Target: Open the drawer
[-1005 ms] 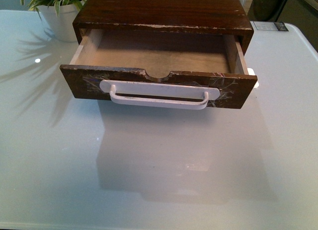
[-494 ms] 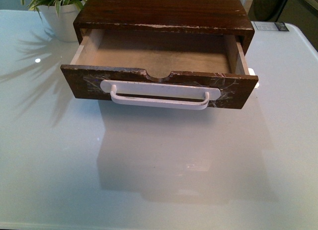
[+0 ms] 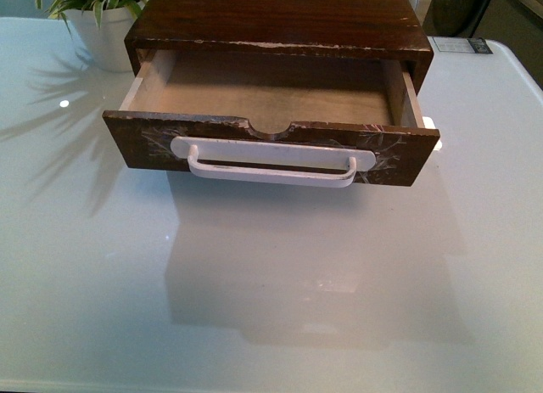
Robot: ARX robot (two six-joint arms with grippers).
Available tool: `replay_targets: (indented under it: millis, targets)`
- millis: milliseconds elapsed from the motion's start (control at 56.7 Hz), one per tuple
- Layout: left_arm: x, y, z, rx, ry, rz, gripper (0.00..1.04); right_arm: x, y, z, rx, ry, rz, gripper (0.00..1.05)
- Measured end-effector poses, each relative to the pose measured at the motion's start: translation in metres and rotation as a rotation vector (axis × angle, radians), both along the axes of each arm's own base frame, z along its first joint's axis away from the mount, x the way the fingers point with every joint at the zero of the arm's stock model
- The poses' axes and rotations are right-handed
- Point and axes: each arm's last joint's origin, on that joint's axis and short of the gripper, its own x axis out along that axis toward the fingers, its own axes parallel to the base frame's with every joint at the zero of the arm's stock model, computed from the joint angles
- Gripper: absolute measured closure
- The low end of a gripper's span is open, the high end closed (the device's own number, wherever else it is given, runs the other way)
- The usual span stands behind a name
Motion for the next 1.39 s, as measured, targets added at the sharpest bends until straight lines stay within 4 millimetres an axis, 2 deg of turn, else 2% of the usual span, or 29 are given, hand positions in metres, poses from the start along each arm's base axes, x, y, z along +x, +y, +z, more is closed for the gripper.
replay_targets:
  millis: [159, 458, 494, 529, 617, 723, 811, 934, 987, 1393]
  targets:
    - [-0.01, 0.0, -0.003, 0.0, 0.011, 0.0, 1.03, 0.0, 0.0, 0.0, 0.0, 0.0, 0.0, 1.03]
    - [-0.011, 0.0, -0.003, 0.0, 0.004, -0.001, 1.03, 0.0, 0.0, 0.0, 0.0, -0.001, 0.0, 1.03]
    - [-0.011, 0.0, -0.003, 0.0, 0.004, 0.0, 1.03, 0.0, 0.0, 0.0, 0.0, -0.001, 0.001, 0.99]
    - [-0.011, 0.0, -0.003, 0.0, 0.004, 0.0, 0.95, 0.0, 0.0, 0.0, 0.0, -0.001, 0.001, 0.88]
    - [-0.011, 0.0, -0.003, 0.0, 0.004, -0.001, 0.79, 0.0, 0.0, 0.0, 0.0, -0.001, 0.0, 0.73]
    - [-0.011, 0.0, -0.003, 0.0, 0.004, 0.0, 0.51, 0.0, 0.0, 0.0, 0.0, -0.001, 0.0, 0.45]
    - [-0.011, 0.0, -0.003, 0.0, 0.004, -0.001, 0.34, 0.0, 0.0, 0.0, 0.0, -0.001, 0.0, 0.29]
    - [-0.011, 0.0, -0.003, 0.0, 0.004, -0.001, 0.14, 0.0, 0.0, 0.0, 0.0, -0.001, 0.0, 0.09]
    - [-0.011, 0.0, -0.003, 0.001, 0.004, -0.001, 0.07, 0.0, 0.0, 0.0, 0.001, -0.001, 0.0, 0.09]
    - [-0.011, 0.0, -0.003, 0.0, 0.004, -0.001, 0.08, 0.0, 0.0, 0.0, 0.001, -0.001, 0.0, 0.09]
